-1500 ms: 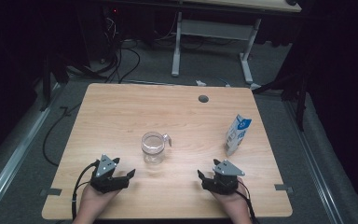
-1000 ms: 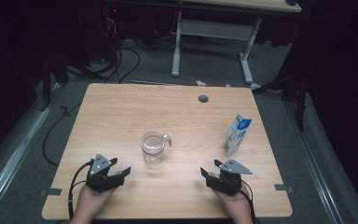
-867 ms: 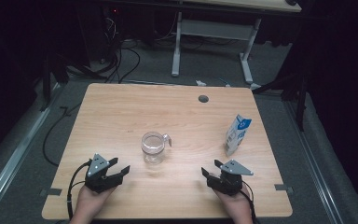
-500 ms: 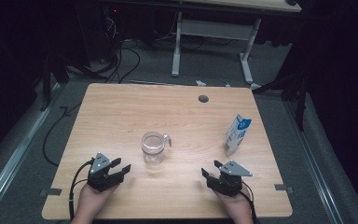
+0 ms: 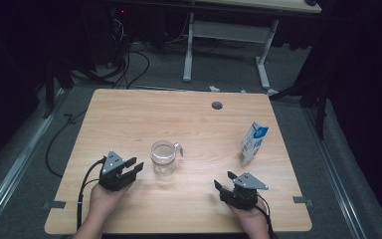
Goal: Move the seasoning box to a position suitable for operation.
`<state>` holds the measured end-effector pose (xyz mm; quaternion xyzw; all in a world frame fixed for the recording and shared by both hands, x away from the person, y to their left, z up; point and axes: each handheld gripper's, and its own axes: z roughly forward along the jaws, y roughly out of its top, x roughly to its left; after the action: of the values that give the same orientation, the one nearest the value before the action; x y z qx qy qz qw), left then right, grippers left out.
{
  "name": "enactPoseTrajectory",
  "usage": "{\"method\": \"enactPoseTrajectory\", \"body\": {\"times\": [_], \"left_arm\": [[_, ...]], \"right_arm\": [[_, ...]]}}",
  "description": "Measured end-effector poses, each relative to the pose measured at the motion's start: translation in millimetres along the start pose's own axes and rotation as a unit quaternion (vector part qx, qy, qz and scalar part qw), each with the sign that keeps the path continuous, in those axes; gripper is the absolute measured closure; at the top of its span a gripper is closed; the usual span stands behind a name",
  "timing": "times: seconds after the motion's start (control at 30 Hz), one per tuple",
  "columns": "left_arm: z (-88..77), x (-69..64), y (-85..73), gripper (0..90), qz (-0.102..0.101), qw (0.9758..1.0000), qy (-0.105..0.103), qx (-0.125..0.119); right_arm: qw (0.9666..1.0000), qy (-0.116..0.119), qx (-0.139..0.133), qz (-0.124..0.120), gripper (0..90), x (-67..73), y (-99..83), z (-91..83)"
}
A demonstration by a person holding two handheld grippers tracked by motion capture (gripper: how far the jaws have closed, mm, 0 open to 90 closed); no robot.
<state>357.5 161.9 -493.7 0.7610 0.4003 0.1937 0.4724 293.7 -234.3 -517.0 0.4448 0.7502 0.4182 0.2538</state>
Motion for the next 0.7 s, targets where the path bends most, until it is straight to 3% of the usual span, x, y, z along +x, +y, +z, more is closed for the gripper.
{"method": "enactPoseTrajectory", "body": {"times": [0.33,0.5,0.7], "left_arm": [[14.2,4.5,22.9,89.2,0.001,0.9997,0.022,-0.006],[35.5,5.7,33.3,90.0,0.004,0.9999,0.012,-0.005],[45.6,1.7,36.7,90.0,0.007,0.9999,0.005,-0.008]], "right_arm": [[0.9999,0.003,0.008,-0.008,39.2,5.4,-1.5,3.6],[0.9999,0.003,0.013,-0.01,38.8,5.2,-1.9,4.5],[0.9999,0.002,0.014,-0.008,38.4,4.5,-2.2,4.2]]}}
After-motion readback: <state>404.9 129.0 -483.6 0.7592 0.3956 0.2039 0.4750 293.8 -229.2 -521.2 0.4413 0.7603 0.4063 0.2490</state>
